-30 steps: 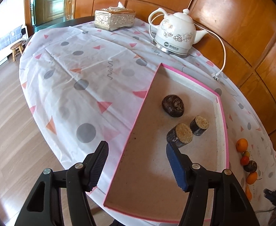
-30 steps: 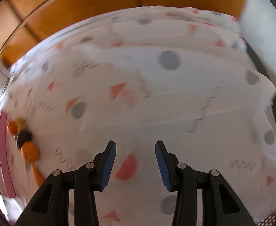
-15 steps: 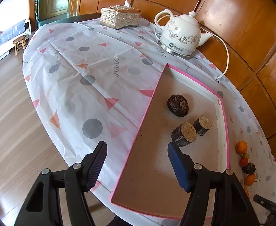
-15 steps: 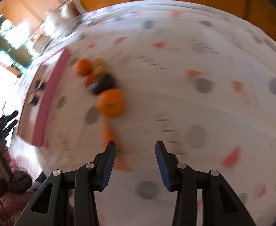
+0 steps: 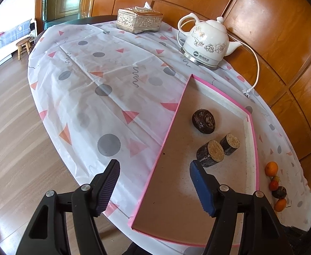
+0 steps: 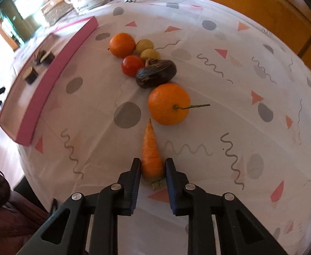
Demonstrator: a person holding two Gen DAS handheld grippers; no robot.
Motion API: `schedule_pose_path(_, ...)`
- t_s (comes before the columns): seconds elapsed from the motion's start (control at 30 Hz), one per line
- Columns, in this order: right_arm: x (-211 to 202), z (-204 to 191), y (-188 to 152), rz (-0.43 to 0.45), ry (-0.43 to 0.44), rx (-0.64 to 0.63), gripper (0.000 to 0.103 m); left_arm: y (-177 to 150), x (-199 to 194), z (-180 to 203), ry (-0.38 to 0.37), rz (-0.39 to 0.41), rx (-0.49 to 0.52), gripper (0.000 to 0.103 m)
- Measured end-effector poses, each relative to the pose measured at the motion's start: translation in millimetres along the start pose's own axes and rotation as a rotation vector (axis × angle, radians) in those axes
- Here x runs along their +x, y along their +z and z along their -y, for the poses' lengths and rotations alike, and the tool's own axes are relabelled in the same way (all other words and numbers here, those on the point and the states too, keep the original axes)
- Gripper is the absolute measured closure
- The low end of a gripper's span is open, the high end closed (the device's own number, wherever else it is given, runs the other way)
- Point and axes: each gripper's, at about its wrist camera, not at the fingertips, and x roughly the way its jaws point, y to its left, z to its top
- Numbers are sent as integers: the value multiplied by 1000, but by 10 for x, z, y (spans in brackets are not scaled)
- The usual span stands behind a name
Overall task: Organize fruits
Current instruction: 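Grasp the carrot with the right gripper, then place the carrot into the pink tray and open the right gripper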
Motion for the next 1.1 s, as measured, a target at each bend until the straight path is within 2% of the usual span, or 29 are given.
schedule_pose_path(0.27,46,-75,0,22,-14,30,80,0,-8,20,-12,0,-4,34)
schedule_pose_path(0.47,-95,-135,-82,59,65,55,81,-9,-9,2,-17,2,-3,34)
schedule_pose_path(0.67,-246,-493,73,103,157,-8,81,-12,3,-2,-21,-1,-9,34)
schedule_pose_path(1.0,-415,-1241,530,182,299,-140,81,-16,31,-64,-27,-8,-31,34)
schedule_pose_path(1.1,-427,-1444,654,189,308,-171,81,-2,40,-119,-25,-9,-47,34)
